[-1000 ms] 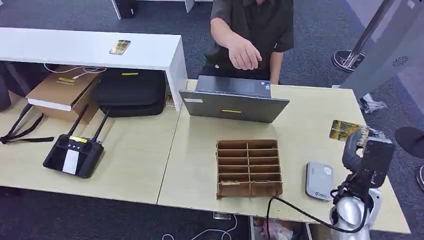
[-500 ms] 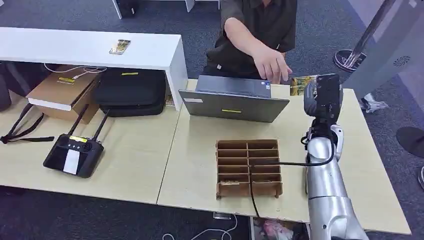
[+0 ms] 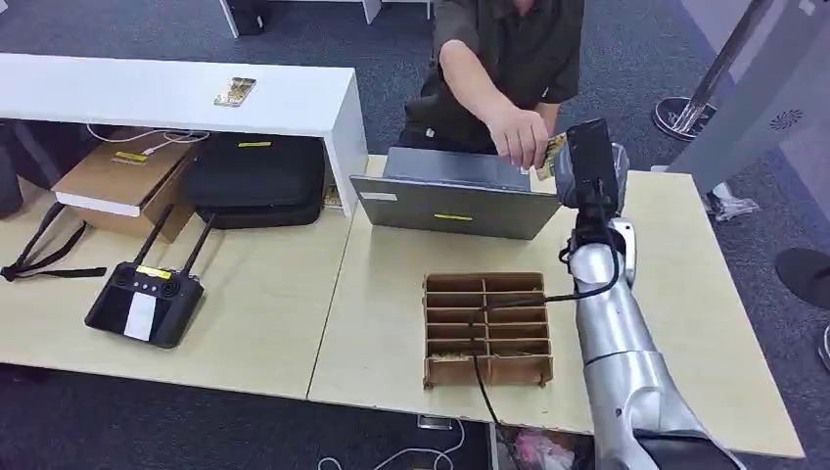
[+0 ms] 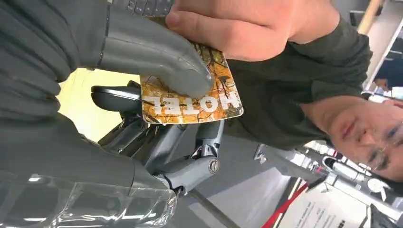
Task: Pass the card to the sensor for recognition and then transmit it.
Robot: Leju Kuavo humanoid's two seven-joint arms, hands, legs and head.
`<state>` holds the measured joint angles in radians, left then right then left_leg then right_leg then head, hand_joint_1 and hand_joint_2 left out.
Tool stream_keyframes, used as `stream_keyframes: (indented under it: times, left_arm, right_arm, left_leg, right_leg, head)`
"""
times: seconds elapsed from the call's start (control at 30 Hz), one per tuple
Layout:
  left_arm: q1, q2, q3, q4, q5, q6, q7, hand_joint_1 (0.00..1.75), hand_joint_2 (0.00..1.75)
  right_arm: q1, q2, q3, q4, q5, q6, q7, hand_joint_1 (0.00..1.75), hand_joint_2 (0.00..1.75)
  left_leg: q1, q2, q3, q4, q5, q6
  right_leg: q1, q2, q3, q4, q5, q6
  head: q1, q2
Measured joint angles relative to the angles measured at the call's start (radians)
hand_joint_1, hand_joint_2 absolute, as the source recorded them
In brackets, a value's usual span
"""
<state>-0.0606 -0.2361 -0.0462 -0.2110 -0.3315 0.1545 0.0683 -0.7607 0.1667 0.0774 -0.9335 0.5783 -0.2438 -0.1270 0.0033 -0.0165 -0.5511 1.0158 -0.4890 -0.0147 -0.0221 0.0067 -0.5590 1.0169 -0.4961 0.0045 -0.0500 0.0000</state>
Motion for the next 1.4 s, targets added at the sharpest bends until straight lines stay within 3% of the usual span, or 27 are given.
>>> stream_keyframes:
  times: [0.03, 0.07, 0.73, 1.4]
  left_arm:
    - [0.0, 0.0, -0.001, 0.0, -0.001, 0.001, 0.0, 0.0, 0.0]
    - [0.0, 0.0, -0.002, 0.0, -0.001, 0.002, 0.0, 0.0, 0.0]
    - [0.0, 0.0, -0.023, -0.005, -0.014, 0.016, 0.002, 0.0, 0.0]
    - [0.0, 0.0, -0.023, -0.011, -0.018, 0.025, 0.004, 0.0, 0.0]
  right_arm:
    - [-0.008, 0.003, 0.001, 0.013, 0.003, 0.0, 0.0, 0.19, 1.75]
    - [-0.012, 0.004, 0.002, 0.02, 0.005, 0.0, 0.0, 0.0, 1.75]
    - [0.005, 0.005, 0.003, 0.073, 0.029, -0.002, 0.009, 0.0, 1.75]
    - [0.102, -0.019, -0.036, -0.037, 0.053, -0.03, 0.026, 0.0, 1.75]
  left_leg:
    - [0.0, 0.0, 0.0, 0.0, 0.0, 0.0]
    - [0.0, 0.0, 0.0, 0.0, 0.0, 0.0]
    - [0.0, 0.0, -0.001, 0.0, 0.0, -0.001]
    - [0.0, 0.0, -0.001, 0.0, 0.0, -0.001]
  right_leg:
    - [0.0, 0.0, 0.0, 0.0, 0.0, 0.0]
    - [0.0, 0.0, 0.0, 0.0, 0.0, 0.0]
    - [0.0, 0.0, -0.002, 0.0, 0.0, 0.0]
    - [0.0, 0.0, -0.002, 0.0, 0.0, 0.0]
  head:
    - [0.0, 0.0]
    - [0.0, 0.0]
    - [0.0, 0.0]
    - [0.0, 0.0]
